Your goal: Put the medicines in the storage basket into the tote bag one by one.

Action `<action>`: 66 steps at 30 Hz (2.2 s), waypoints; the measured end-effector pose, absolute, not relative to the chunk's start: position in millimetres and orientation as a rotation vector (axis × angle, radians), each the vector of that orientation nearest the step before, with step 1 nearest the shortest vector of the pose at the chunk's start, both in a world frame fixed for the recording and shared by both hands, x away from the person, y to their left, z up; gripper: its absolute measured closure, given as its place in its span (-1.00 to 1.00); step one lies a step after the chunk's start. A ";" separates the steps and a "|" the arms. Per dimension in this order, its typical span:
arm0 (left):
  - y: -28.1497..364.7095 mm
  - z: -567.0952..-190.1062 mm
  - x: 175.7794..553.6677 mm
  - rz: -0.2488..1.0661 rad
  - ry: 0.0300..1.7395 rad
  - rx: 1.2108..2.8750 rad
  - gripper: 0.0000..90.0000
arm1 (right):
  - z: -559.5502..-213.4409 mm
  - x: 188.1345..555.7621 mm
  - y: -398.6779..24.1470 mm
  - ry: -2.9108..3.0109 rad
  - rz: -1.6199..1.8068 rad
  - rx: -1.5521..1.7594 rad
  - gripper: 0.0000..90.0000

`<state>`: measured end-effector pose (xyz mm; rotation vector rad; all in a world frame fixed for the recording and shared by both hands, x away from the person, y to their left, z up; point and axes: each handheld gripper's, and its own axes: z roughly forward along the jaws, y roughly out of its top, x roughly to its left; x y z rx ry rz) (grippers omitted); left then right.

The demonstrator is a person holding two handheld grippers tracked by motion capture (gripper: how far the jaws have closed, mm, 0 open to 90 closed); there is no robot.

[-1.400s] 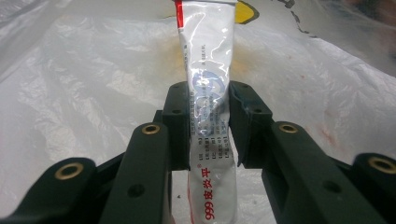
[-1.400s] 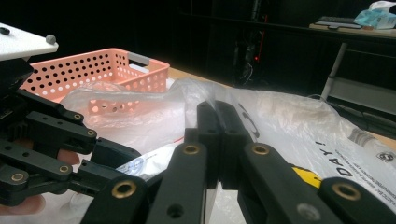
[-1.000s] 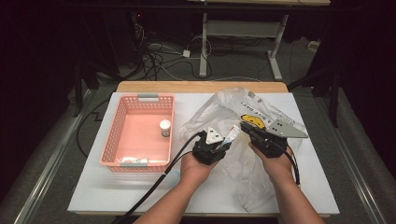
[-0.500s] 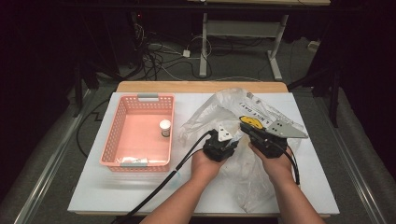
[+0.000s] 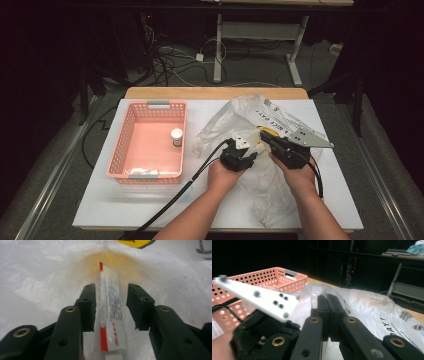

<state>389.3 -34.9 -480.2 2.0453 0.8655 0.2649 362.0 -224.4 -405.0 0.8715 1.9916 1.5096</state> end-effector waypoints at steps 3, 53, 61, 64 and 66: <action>-31.5 -478.7 382.2 0.241 0.858 2.040 0.11 | -405.5 362.5 -226.1 1.987 1.510 0.881 1.00; 76.1 -433.6 298.0 0.167 0.787 1.965 -1.00 | -404.5 359.3 -230.6 1.979 1.485 0.881 1.00; 100.7 -428.8 297.5 0.190 0.821 1.954 -1.00 | -404.3 358.8 -230.0 1.981 1.482 0.885 1.00; 109.4 -427.1 296.9 0.212 0.842 1.951 -1.00 | -404.3 359.0 -230.4 1.980 1.481 0.878 1.00; 118.7 -427.0 296.9 0.236 0.863 1.945 -1.00 | -404.1 359.1 -230.5 1.977 1.482 0.879 1.00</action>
